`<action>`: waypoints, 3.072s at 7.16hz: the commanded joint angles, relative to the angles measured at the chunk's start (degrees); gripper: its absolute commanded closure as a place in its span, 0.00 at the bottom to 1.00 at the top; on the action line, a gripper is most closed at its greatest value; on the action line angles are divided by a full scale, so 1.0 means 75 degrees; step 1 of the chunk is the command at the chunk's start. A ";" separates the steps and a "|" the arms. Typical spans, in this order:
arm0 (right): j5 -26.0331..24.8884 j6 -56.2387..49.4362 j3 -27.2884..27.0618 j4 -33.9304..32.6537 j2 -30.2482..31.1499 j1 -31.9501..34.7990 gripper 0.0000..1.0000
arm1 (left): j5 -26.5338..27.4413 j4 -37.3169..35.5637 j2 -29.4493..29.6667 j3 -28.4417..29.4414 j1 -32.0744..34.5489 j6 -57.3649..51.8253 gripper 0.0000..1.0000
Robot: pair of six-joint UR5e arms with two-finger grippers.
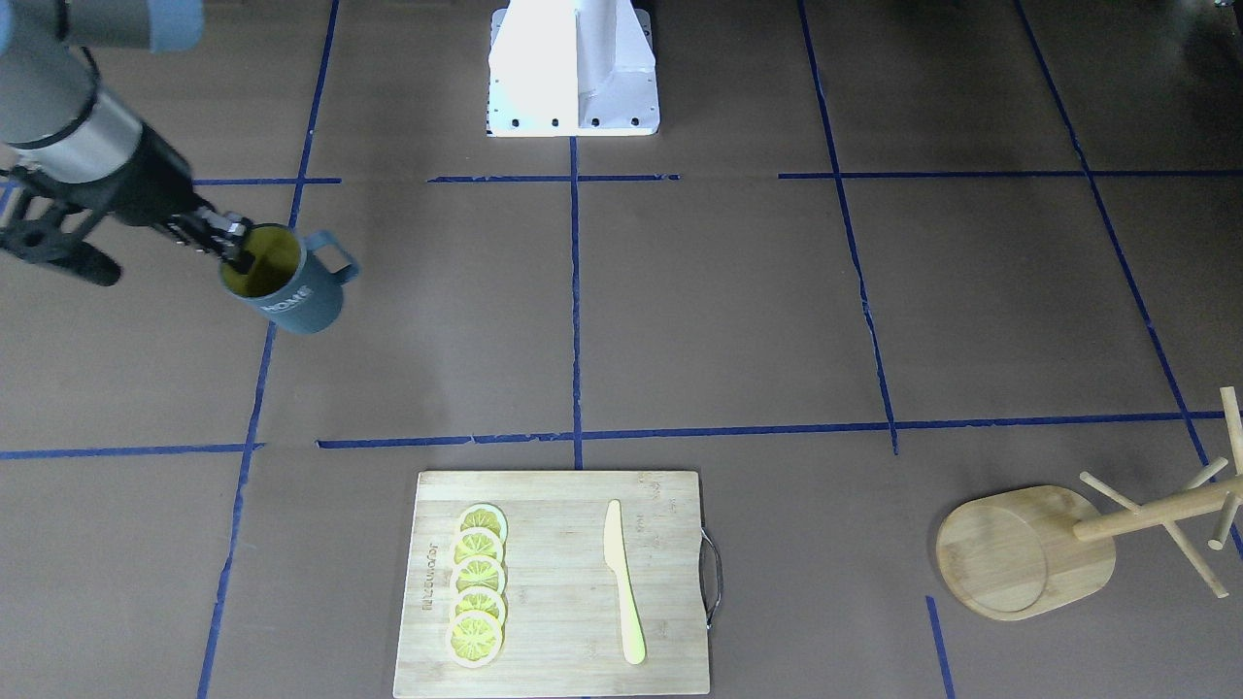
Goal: Hang cup on storage rack
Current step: 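Carry the teal mug toward the table center and set it down, then open the right gripper and withdraw it while the left arm approaches the mug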
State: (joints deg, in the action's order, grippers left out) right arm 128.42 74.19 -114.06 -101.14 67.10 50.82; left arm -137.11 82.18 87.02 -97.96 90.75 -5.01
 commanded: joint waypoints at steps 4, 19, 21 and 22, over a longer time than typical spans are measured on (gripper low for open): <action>-0.2110 0.2751 0.2572 0.0033 -0.3109 -0.2719 0.99 | 0.0012 0.0011 -0.0001 0.0112 -0.0006 -0.0012 0.00; -0.1937 0.3116 0.2273 0.0878 -0.3264 -0.2104 0.00 | 0.0000 -0.0059 -0.0363 -0.2399 -0.0506 0.0012 0.00; -0.1119 0.2837 0.2084 0.0888 -0.2949 -0.1132 0.00 | 0.0012 -0.0001 -0.0342 -0.3260 -0.1699 0.0906 0.00; -0.1080 0.2348 0.1747 0.0888 -0.2483 -0.0826 0.00 | 0.0012 0.0011 0.0042 -0.3320 -0.2563 0.1552 0.00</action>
State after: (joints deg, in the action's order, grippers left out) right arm 118.73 95.26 -98.51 -94.45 45.12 41.10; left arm -136.99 82.02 85.02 -121.05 78.55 0.90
